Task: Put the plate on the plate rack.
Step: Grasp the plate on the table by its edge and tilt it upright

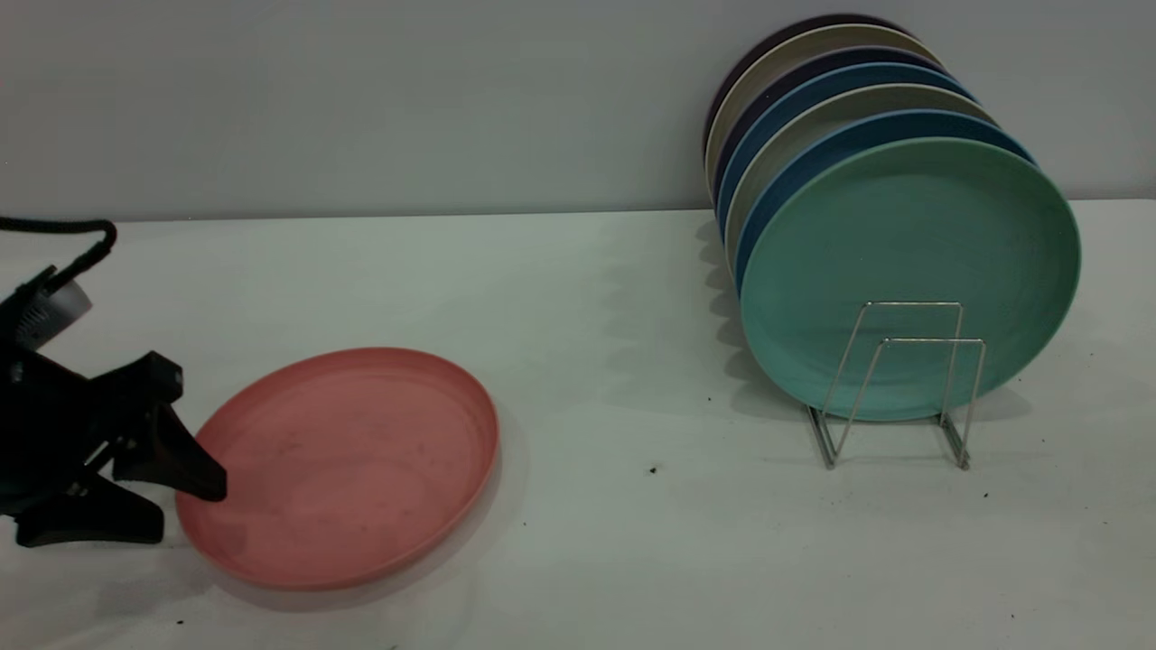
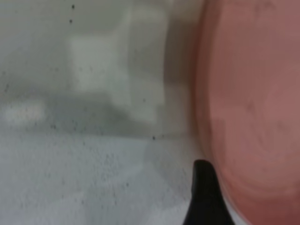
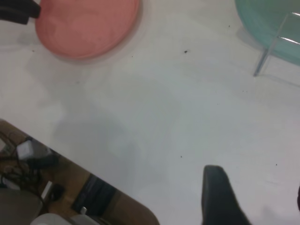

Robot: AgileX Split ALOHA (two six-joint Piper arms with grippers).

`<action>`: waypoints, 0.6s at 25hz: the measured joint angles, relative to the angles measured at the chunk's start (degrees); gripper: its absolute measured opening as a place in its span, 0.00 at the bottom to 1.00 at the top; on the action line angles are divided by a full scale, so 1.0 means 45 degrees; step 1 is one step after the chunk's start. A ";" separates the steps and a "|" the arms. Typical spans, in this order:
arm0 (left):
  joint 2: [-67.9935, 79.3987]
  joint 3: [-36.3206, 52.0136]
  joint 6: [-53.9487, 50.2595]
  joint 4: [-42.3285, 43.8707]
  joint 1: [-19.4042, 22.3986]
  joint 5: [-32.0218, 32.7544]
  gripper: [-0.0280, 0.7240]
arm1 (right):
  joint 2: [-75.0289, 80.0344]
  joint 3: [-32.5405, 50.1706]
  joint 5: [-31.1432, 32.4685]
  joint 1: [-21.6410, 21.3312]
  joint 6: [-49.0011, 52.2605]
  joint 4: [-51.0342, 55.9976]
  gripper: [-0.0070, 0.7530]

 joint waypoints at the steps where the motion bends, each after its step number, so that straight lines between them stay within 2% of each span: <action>1: 0.0122 0.0000 0.0351 -0.0430 0.0000 -0.0014 0.72 | 0.0000 0.0000 0.0002 0.0000 0.0000 0.0000 0.56; 8: 0.0776 -0.0036 0.2499 -0.3138 0.0000 0.0266 0.68 | 0.0000 0.0000 -0.0142 0.0000 0.0000 0.0000 0.56; 15: 0.1434 -0.0121 0.2807 -0.3407 0.0000 0.0578 0.68 | 0.0000 0.0000 -0.0220 0.0000 0.0000 0.0000 0.56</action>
